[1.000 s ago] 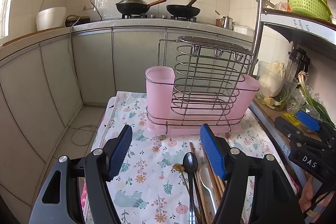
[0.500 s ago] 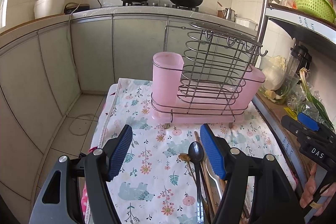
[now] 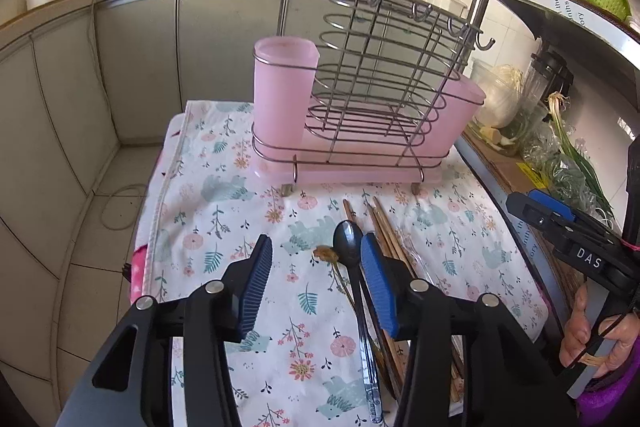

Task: Organize utensils
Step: 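Grasp the small gold spoon with the left tool while the right tool grasps the clear plastic fork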

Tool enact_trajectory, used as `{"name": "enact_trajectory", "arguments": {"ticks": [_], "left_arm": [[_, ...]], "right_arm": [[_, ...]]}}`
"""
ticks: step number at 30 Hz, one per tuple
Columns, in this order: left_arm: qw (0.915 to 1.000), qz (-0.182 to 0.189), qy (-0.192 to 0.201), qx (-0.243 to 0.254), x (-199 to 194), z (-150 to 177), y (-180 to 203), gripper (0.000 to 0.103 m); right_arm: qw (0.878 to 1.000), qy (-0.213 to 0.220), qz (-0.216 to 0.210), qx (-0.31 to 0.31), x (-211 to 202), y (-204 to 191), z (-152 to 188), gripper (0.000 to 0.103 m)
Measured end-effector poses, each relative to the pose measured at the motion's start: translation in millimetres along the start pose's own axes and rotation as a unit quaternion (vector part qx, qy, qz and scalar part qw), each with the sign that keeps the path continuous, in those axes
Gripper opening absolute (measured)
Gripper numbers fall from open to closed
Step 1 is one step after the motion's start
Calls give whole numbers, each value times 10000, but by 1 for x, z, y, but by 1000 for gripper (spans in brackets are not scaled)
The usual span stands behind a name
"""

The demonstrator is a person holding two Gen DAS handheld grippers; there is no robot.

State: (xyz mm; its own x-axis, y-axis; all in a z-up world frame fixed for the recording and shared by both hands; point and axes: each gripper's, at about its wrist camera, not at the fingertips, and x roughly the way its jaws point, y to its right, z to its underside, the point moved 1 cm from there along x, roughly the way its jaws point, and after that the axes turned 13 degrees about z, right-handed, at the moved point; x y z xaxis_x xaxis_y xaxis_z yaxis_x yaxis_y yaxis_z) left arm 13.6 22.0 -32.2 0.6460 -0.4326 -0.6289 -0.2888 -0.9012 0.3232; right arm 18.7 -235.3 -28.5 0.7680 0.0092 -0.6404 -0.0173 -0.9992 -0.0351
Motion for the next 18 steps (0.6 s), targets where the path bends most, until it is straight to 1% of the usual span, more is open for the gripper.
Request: {"name": "enact_trajectory", "arguments": {"ticks": [4, 6, 9, 11, 15, 18], "left_arm": [[9982, 311, -312, -396, 14, 3, -11, 33], [9962, 445, -452, -598, 22, 4, -15, 31], [9930, 562, -649, -809, 35, 4, -20, 31], [9908, 615, -762, -939, 44, 3, -23, 31], [9862, 583, -961, -1213, 62, 3, -28, 31], [9815, 661, -1109, -1415, 73, 1, -33, 31]], "right_arm": [[9996, -230, -169, 68, 9, 1, 3, 54], [9988, -367, -282, 125, 14, 1, 5, 49], [9975, -540, -407, 197, 21, 2, 8, 44], [9963, -659, -487, 252, 26, 4, 9, 43], [9927, -925, -663, 389, 37, 6, 12, 42], [9865, -1265, -912, 493, 51, 3, 14, 42]]}}
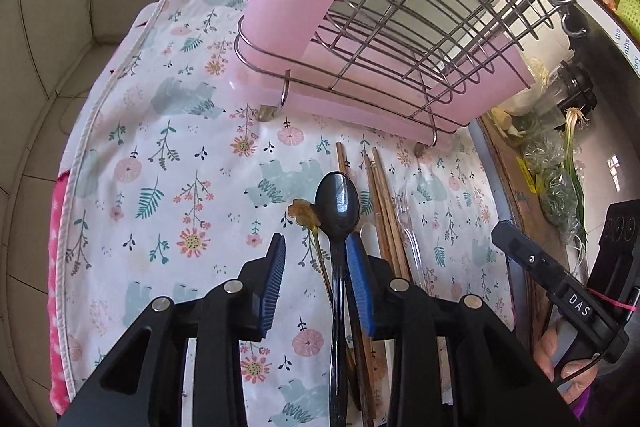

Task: Organize utensils
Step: 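Grasp the small gold spoon with the left tool while the right tool grasps the clear plastic fork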

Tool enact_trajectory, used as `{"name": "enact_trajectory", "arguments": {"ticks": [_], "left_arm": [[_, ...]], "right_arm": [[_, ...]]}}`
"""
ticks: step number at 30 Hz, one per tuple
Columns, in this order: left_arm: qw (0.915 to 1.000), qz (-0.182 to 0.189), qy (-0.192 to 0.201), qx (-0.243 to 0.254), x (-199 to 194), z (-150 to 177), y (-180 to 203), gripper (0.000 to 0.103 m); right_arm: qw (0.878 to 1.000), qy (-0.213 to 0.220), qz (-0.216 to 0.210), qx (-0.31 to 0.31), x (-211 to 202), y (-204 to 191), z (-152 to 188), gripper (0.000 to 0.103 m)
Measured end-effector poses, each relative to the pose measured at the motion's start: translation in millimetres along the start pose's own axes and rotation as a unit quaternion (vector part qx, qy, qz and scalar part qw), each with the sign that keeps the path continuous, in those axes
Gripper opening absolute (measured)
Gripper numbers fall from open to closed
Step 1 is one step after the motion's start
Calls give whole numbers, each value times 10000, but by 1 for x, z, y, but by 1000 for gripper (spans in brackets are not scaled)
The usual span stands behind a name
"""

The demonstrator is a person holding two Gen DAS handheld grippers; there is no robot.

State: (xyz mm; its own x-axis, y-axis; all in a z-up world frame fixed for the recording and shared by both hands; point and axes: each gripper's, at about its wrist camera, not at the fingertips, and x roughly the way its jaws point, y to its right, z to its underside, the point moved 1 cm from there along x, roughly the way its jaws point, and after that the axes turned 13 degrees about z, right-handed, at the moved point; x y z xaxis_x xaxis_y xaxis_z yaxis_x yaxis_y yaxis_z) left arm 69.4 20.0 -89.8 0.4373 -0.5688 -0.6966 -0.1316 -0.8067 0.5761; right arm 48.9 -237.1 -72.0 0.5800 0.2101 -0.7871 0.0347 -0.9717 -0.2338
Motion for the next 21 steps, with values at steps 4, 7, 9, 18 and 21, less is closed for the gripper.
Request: {"name": "enact_trajectory", "arguments": {"ticks": [4, 7, 9, 18, 21], "left_arm": [[9999, 24, 0, -163, 3, -4, -5, 32], [9998, 33, 32, -183, 1, -6, -7, 32], [9998, 38, 59, -192, -1, -7, -8, 32], [9985, 265, -134, -451, 8, -14, -19, 32], [9978, 360, -212, -519, 14, -14, -21, 32]], "right_arm": [[9984, -440, -340, 108, 24, -9, -3, 42], [9976, -631, -279, 50, 44, -19, -4, 42], [9970, -751, -192, 22, 58, -23, -4, 42], [9894, -1227, -551, 545, 101, -15, -7, 11], [9874, -1224, -723, 696, 99, -9, -8, 4]]}}
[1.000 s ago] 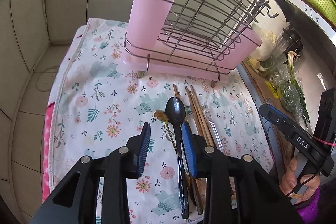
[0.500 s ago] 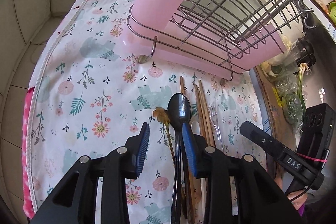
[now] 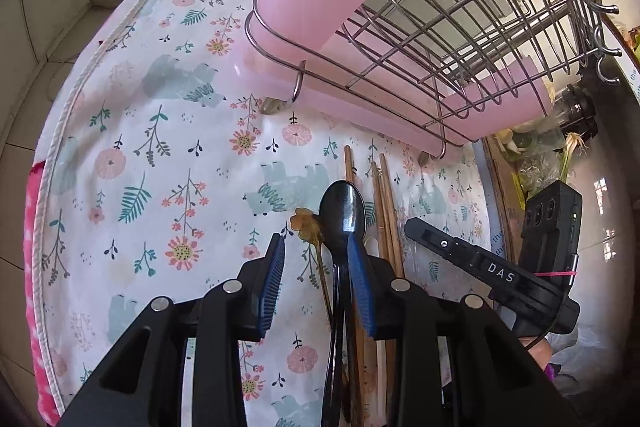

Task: Organize utensils
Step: 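Grasp the small gold spoon with the left tool while the right tool grasps the clear plastic fork, then lift the gold spoon with the left tool while the right tool lifts the fork over the holder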

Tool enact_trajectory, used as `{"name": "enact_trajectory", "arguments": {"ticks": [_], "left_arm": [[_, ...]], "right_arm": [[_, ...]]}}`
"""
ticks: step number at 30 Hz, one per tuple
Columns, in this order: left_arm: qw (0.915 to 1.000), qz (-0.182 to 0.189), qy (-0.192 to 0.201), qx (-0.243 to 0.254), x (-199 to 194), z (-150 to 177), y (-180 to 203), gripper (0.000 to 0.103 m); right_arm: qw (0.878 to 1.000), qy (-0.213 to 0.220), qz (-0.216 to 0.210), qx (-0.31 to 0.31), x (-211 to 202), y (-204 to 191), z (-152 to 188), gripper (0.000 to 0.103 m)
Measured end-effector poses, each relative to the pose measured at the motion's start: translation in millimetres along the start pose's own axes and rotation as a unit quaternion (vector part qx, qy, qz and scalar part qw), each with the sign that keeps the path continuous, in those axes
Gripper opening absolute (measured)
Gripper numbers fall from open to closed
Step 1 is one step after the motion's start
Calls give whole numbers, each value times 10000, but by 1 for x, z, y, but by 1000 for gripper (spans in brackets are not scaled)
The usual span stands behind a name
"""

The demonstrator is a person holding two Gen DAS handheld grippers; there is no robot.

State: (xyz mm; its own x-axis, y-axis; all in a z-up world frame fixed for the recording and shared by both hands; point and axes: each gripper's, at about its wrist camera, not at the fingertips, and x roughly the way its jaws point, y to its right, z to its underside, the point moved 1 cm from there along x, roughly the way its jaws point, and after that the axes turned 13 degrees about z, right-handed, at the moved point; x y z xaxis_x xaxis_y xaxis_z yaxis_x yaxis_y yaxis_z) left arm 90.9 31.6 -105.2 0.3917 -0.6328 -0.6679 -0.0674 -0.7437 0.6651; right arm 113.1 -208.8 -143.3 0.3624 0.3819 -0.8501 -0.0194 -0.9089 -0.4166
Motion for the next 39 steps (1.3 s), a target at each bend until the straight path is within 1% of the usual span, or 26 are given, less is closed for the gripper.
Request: {"name": "enact_trajectory", "arguments": {"ticks": [4, 9, 13, 15, 17, 20, 23, 24, 26, 29, 34, 39], "left_arm": [[9997, 76, -120, -179, 6, -1, -5, 34], [9988, 67, -188, -438, 21, -3, -11, 36], [9975, 280, -196, -613, 31, -5, -15, 36], [9967, 316, -225, -710, 36, -6, -16, 36], [9947, 403, -257, -907, 42, -6, -20, 35], [9916, 541, -202, -1158, 46, -6, -27, 31], [9900, 642, -96, -1255, 45, -7, -31, 20], [9894, 673, -110, -1281, 46, -7, -32, 11], [9880, 786, -67, -1326, 45, -7, -33, 10], [9893, 843, 36, -1191, 39, -6, -29, 2], [9932, 788, 303, -796, 11, -6, -18, 2], [9937, 813, 637, -433, -20, -5, -5, 2]], "right_arm": [[9999, 140, 39, 22, -9, 3, 2, 4], [9997, 209, -51, 93, -24, 16, 6, 4], [9995, 265, -107, 126, -30, 18, 7, 4], [9994, 281, -156, 140, -33, 18, 7, 4], [9992, 306, -203, 141, -38, 20, 8, 4], [9990, 342, -250, 138, -43, 22, 8, 4], [9989, 363, -261, 134, -44, 19, 9, 4], [9989, 375, -258, 128, -44, 19, 10, 4], [9988, 403, -253, 120, -46, 19, 11, 4], [9986, 493, -199, 66, -52, 19, 14, 4], [9975, 688, -179, 35, -68, 20, 16, 4], [9953, 949, -204, 16, -87, 17, 17, 4]]}}
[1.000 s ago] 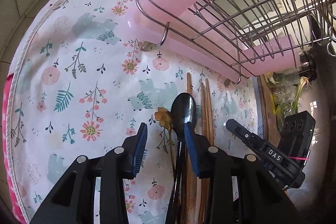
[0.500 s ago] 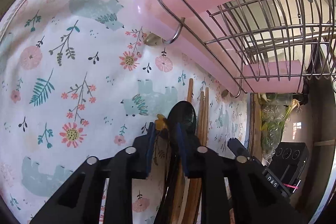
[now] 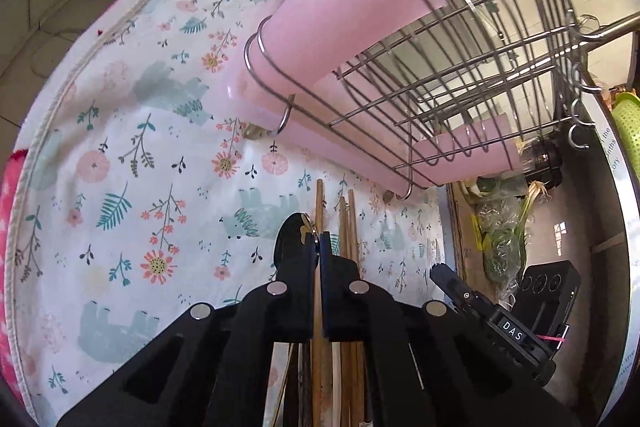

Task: Organize utensils
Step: 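Lift the gold spoon with the left tool while the right tool lifts the fork over the holder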

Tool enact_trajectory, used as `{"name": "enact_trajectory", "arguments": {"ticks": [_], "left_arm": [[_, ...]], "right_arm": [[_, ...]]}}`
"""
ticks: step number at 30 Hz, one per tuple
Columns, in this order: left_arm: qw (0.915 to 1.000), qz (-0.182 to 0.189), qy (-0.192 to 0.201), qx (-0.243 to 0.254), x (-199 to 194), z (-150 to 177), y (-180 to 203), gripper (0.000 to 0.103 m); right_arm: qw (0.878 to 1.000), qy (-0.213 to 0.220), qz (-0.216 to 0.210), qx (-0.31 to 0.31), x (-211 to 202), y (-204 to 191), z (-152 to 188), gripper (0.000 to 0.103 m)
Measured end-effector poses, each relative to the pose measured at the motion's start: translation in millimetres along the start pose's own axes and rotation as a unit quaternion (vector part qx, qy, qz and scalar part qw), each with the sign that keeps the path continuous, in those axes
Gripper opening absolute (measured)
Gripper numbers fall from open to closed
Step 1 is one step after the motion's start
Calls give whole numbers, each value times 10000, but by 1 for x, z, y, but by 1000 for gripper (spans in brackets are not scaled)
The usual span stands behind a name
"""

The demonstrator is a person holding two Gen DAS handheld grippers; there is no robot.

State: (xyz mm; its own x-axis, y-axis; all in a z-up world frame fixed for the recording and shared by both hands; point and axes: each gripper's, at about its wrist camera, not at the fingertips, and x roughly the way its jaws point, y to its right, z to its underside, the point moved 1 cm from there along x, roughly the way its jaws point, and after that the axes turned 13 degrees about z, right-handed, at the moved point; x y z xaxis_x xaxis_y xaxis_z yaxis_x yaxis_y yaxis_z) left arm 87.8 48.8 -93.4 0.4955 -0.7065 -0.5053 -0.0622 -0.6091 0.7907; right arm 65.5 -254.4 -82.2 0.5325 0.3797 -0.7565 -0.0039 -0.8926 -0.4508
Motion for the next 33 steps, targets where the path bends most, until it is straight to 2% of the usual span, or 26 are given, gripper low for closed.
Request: {"name": "enact_trajectory", "arguments": {"ticks": [6, 12, 17, 25, 33], "left_arm": [[9970, 125, 433, 637, -35, 0, 32, 2], [9865, 309, 909, 1329, -66, -1, 74, 2], [9696, 458, 1423, 1939, -98, -10, 115, 2], [9429, 612, 2097, 2514, -135, -43, 167, 2], [9226, 598, 2544, 2839, -139, -90, 192, 2]], "right_arm": [[9987, 488, -36, -118, -27, -10, -7, 4], [9919, 1230, -119, -306, -62, -27, -22, 4], [9730, 2229, -87, -600, -108, -45, -45, 4], [9313, 3518, -72, -943, -149, -70, -99, 4], [9045, 4143, 54, -1012, -148, -80, -144, 4]]}}
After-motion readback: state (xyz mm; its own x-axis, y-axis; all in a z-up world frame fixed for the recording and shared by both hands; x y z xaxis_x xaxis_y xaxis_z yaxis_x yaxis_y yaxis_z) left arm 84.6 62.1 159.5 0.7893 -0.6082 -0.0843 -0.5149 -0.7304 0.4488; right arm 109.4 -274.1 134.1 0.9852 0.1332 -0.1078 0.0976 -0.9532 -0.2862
